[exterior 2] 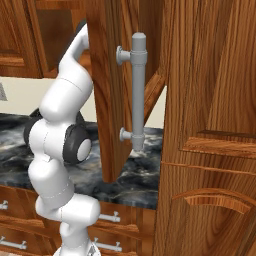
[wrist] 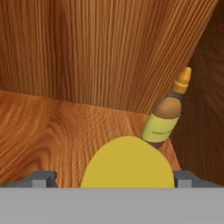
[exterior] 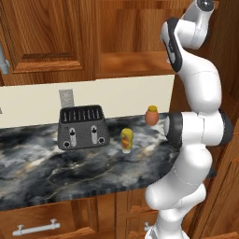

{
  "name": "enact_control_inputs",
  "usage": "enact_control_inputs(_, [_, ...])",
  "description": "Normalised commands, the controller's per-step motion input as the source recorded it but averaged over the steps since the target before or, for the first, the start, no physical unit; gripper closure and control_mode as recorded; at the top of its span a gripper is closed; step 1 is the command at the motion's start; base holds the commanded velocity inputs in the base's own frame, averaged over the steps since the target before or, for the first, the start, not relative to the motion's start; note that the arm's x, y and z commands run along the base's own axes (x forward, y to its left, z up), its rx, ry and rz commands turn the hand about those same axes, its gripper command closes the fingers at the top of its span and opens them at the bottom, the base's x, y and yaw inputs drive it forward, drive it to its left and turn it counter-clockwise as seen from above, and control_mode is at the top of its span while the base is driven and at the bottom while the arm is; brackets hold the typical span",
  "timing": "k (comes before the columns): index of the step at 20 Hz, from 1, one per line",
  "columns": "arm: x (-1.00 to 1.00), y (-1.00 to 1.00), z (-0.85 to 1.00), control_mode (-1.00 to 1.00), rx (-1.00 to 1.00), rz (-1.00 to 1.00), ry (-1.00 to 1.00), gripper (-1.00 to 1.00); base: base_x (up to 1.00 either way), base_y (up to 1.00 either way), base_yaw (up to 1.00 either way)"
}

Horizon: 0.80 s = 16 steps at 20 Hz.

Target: Pick the mustard and mustard from the counter and place them in the cabinet.

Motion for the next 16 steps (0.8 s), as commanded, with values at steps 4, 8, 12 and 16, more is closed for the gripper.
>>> enact_control_inputs(4, [0.00,0.00,-0.32,-1.00,-0.07,0.02,-0.12,-1.00,0.00,0.00,0.00])
enact_control_inputs(8, [0.03,0.00,-0.38,-1.00,-0.05,0.04,-0.13,-1.00,0.00,0.00,0.00])
enact_control_inputs(12, [0.16,0.00,-0.36,-1.00,-0.02,0.07,-0.11,-1.00,0.00,0.00,0.00])
enact_control_inputs(16, [0.20,0.00,-0.33,-1.00,-0.01,0.07,-0.09,-1.00,0.00,0.00,0.00])
